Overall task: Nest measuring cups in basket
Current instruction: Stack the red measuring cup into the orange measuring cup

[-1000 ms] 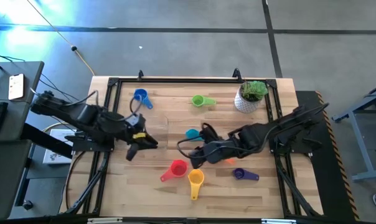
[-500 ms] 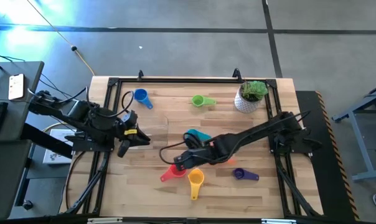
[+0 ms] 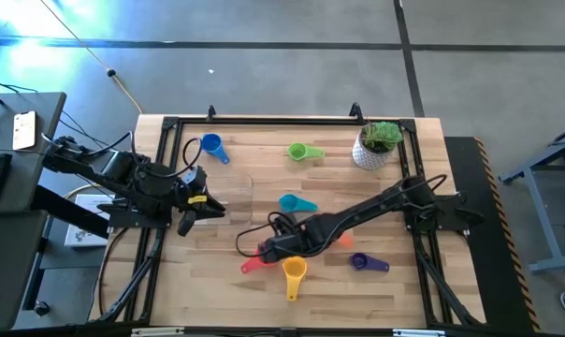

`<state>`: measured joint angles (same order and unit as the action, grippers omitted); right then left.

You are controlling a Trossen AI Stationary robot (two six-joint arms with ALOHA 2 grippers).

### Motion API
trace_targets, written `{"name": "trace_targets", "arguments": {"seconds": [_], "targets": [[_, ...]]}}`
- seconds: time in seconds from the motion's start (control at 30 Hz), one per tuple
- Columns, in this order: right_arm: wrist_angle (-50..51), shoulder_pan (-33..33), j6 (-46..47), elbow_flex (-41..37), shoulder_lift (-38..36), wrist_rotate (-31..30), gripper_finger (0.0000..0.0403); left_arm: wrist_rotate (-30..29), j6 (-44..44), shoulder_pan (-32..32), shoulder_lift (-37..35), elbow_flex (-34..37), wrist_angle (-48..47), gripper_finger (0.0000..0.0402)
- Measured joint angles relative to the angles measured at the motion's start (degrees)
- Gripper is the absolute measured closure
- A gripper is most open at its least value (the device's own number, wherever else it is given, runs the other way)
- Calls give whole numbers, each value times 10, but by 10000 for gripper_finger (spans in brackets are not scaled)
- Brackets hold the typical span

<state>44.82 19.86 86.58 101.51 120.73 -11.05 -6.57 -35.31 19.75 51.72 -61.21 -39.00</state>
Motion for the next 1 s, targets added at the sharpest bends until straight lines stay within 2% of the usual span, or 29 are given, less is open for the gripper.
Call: {"name": "trace_targets", "arguments": {"seconds": [0.8,0.9,1.0], "targets": [[17,-7,6,0,62,29,266,-2,0,0,0,0,-7,327],[19,-10,4,0,62,35,279,-3,0,0,0,0,-7,328],[21,-13,-6,0,62,36,312,-3,0,0,0,0,-7,328]]}}
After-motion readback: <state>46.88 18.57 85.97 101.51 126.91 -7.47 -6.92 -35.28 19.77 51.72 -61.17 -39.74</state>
